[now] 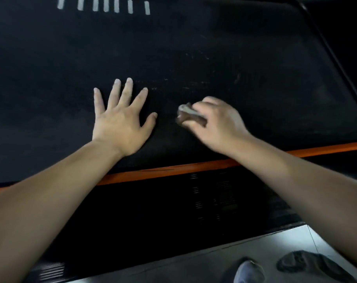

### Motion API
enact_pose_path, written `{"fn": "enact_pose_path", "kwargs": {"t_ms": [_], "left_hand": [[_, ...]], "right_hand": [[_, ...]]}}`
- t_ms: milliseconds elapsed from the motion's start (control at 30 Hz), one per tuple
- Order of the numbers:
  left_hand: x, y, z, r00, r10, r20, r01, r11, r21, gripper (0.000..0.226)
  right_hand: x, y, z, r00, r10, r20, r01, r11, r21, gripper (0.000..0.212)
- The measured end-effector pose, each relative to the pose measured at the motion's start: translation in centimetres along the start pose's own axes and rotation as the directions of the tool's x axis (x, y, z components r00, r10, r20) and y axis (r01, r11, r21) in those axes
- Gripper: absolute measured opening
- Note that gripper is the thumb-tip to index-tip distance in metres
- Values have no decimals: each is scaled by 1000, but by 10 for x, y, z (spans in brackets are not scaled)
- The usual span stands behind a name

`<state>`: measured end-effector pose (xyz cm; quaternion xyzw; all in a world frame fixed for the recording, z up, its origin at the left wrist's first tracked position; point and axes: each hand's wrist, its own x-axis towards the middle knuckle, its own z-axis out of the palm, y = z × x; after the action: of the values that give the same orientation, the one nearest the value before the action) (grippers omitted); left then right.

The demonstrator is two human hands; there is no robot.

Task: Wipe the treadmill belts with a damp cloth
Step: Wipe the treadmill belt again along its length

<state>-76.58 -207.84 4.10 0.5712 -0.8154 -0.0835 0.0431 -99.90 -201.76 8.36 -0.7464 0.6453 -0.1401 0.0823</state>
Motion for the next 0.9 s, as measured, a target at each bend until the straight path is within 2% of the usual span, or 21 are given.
{"fn": "enact_pose_path", "kwargs": {"t_ms": [67,167,200,233,300,367,467,567,633,767,833,900], "left_hand": [[1,-2,0,1000,-1,10,1,1000,-3,71],[0,-2,0,1000,15,5,-15,1000,-14,71],[0,-2,0,1000,23,2,-23,999,-22,71],[-1,-2,-1,1000,27,-1,-27,999,-28,71],[-1,-3,-1,1000,23,-1,-23,999,-31,71],[-1,-3,-1,1000,20,-1,-20,1000,-24,70],[0,-2,-1,1000,24,-7,-24,999,-24,70],[0,-2,1,1000,10,-17,-11,1000,-29,70],[0,-1,1,1000,11,-26,-12,999,-42,69],[-2,-3,0,999,10,-36,-12,999,-46,69],[-2,-2,0,999,6,-34,-8,999,-48,69],[-1,-1,0,999,8,-37,-10,998,-58,69]], "right_hand": [[1,38,-18,987,132,-91,-141,985,-97,30],[-17,70,-39,860,473,-191,-498,859,-114,30],[-22,60,-34,850,482,-213,-512,852,-113,30],[-24,42,-25,875,441,-201,-467,877,-113,30],[-26,3,-9,943,325,-73,-328,944,-28,31],[-23,-2,-12,970,243,30,-243,970,-6,34],[-25,41,-38,943,333,-12,-331,933,-138,35],[-38,66,-46,858,500,-117,-512,850,-123,36],[-41,53,-34,879,455,-144,-471,874,-119,36],[-38,27,-25,956,293,7,-293,955,-41,38],[-36,46,-38,936,351,13,-347,930,-118,39],[-41,69,-54,881,473,-33,-471,865,-173,40]]}}
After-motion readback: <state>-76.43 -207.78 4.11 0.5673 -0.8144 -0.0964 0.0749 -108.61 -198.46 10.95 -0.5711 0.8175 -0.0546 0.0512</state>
